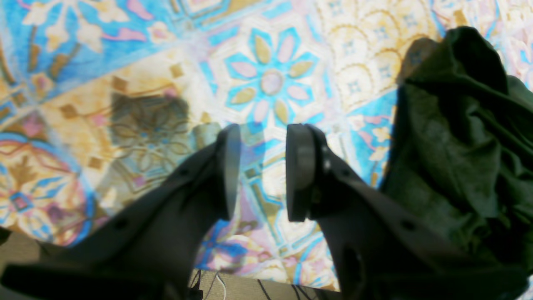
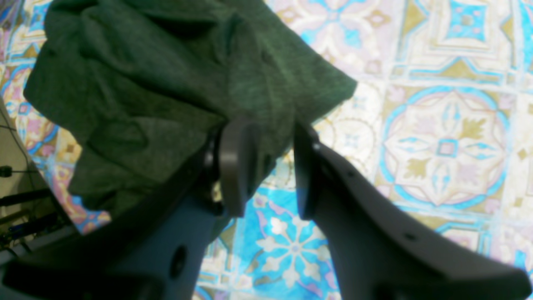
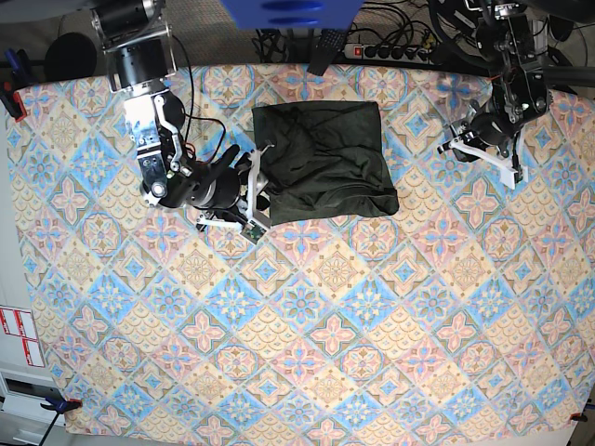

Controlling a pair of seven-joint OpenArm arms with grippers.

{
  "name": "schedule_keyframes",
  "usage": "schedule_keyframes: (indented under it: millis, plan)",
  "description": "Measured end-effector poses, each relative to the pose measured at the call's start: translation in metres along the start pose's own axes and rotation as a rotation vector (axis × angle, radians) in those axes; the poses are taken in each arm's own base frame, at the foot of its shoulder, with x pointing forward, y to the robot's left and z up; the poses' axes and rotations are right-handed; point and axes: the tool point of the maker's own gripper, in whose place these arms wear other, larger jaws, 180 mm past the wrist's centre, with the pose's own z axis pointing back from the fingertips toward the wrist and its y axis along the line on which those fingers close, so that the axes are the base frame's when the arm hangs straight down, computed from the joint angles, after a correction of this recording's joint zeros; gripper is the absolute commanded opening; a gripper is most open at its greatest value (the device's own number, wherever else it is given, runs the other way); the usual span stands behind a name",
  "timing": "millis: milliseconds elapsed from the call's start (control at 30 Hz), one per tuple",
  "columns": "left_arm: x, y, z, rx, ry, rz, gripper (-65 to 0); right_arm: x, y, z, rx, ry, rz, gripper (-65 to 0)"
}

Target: Fold the T-shirt properly

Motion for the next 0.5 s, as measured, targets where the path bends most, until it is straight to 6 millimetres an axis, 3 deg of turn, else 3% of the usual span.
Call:
schedule_keyframes:
  millis: [300,500]
  plan:
    - [0.0,0.0,0.0,0.0,0.0,0.0,-46.2,0.004,0.002,0.0,0.005,-0.008,0.0,-41.5]
    - [0.0,0.0,0.0,0.001,0.001,0.0,-46.2,0.013,0.011,-0.005,0.024,-0.03,-0.006,-41.3]
